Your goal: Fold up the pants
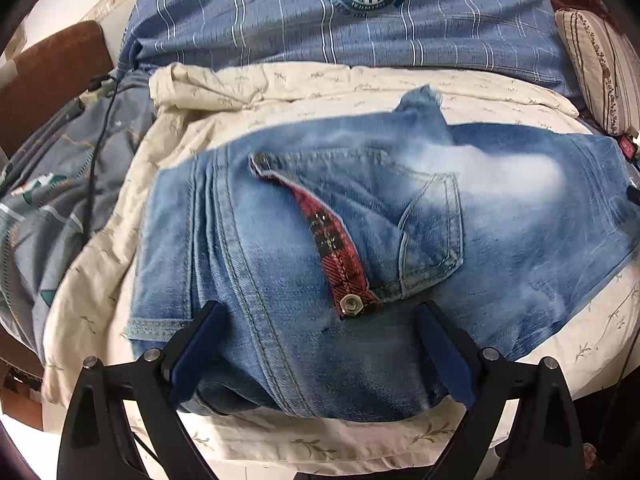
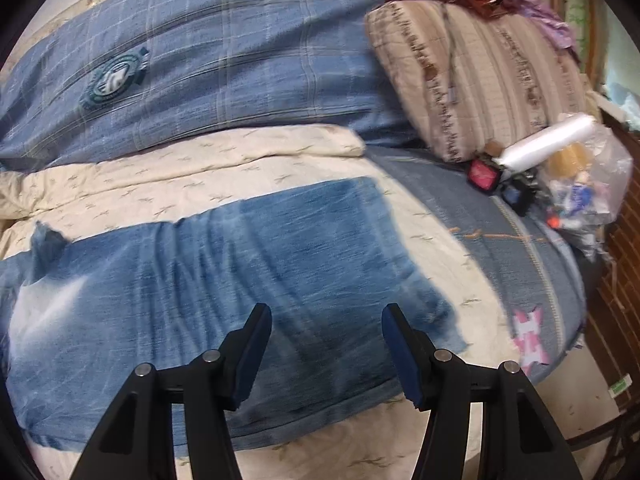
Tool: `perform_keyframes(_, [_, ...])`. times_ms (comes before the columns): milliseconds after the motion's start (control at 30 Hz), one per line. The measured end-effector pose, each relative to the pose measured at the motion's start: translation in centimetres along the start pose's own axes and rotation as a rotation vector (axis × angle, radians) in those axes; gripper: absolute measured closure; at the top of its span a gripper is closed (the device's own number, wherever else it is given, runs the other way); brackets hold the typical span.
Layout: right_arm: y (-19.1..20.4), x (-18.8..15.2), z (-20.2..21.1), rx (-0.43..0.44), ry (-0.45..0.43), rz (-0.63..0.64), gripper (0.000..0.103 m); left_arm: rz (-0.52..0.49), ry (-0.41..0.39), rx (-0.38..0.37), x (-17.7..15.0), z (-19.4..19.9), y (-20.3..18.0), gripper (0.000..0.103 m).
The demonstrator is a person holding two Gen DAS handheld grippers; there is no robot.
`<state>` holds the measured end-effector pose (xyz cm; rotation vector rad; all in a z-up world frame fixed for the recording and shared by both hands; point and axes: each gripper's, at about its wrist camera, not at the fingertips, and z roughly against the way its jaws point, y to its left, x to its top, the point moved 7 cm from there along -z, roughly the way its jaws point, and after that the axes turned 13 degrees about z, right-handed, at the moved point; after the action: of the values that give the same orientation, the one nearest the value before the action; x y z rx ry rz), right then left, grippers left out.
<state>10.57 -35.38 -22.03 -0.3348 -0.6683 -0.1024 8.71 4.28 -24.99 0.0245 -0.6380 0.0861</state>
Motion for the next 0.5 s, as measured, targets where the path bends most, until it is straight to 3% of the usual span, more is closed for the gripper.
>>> perform_keyframes(200, [3.6,-0.2,-0.4,0.136,0.012,0.094,0.042,0.028,-0.015,-0.008,0.9,0.7,0.7,0.007])
perform_keyframes(400, [4.9,-1.3,-1.8,0.148,0.084,0.136,0.039,0.015,-0.014,-0.012,0.3,0.9,0.8,0.007])
perform_keyframes(500, [4.7,-1.4,-1.8,0.147,0.084,0.119,0.036,-0.002,0.037,-0.001,-0.7,0.0,0.9,0.007])
